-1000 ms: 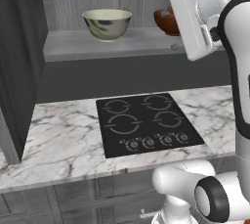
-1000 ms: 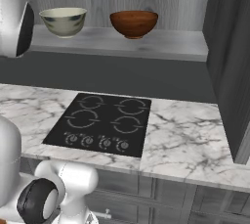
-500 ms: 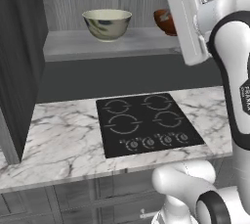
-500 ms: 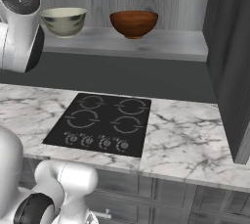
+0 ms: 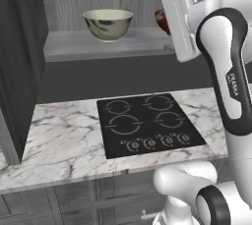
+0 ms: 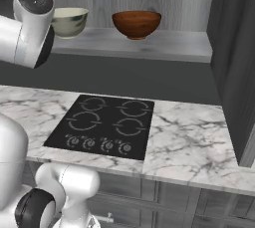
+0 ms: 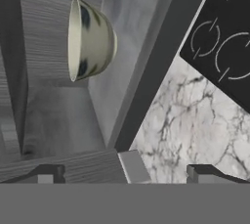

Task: Move the bowls from the cabinet to the plates on the dining table.

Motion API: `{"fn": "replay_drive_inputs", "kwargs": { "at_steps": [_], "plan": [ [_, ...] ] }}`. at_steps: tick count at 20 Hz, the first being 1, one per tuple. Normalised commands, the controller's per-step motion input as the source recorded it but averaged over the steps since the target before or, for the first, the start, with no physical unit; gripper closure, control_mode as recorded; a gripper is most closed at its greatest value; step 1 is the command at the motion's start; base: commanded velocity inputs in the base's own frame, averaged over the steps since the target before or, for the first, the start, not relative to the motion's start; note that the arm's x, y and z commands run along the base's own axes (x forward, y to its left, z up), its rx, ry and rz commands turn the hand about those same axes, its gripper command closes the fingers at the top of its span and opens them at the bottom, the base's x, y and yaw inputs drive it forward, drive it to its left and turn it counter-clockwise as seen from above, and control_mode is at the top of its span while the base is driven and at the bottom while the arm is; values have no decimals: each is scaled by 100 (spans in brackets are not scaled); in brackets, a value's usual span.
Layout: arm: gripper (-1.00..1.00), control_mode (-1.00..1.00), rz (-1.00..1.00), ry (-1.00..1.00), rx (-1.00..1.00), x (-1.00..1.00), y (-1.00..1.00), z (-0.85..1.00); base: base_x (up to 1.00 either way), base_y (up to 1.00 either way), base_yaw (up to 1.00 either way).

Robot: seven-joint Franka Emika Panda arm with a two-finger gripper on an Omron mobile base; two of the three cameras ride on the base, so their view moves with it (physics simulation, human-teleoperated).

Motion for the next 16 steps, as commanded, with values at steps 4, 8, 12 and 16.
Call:
{"fn": "replay_drive_inputs", "kwargs": {
  "at_steps": [4,8,12,16],
  "plan": [
    [-100,-100,1,1,0,35,-1,0,0,0,0],
    [-100,-100,6,-1,0,40,-2,-4,0,0,0],
    [-100,-100,3,-4,0,41,-1,-2,0,0,0],
    [-100,-100,1,-5,0,37,-1,0,0,0,0]
  ]
}}
